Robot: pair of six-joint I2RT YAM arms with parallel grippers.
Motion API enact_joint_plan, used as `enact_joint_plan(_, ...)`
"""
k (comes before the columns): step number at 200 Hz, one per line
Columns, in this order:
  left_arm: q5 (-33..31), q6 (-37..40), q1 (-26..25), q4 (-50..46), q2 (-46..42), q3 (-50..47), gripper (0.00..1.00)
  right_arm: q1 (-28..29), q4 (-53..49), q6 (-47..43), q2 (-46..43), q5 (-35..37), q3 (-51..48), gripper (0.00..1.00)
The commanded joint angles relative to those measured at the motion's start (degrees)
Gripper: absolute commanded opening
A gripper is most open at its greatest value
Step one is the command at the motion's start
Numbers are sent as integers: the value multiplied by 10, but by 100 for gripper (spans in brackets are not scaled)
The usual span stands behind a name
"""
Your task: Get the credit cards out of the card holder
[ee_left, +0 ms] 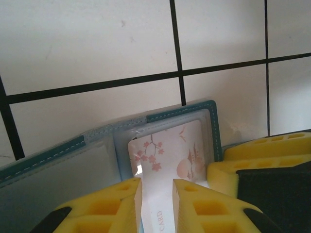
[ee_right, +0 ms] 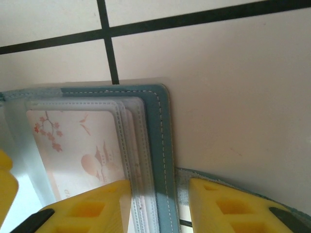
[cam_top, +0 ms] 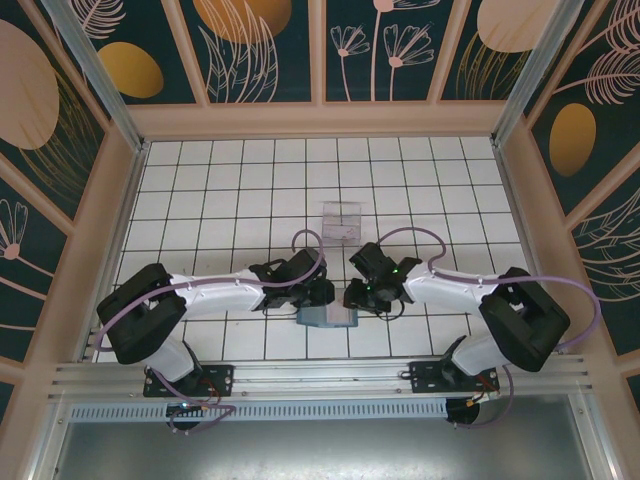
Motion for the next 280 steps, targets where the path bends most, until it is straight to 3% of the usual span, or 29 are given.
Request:
enact_joint_plan(1,4,9,0,2,4,-11,23,-1,-12,-11,5,16,15,37)
enact_joint_plan(85,-17,7,0,-7,-11,-21,21,1,-6,-19,25,3,22,42)
enact_joint_plan(149,0,1,0,19,-14,-41,22,3,3,-15,39,-2,17,33)
enact_joint_plan(236,25,9,1,23,13,-36,23,5,1,-11,37,-2,20,33)
enact_joint_plan(280,6,16,1,-16,28,-24,21,6,-2,-10,37,0,20,33)
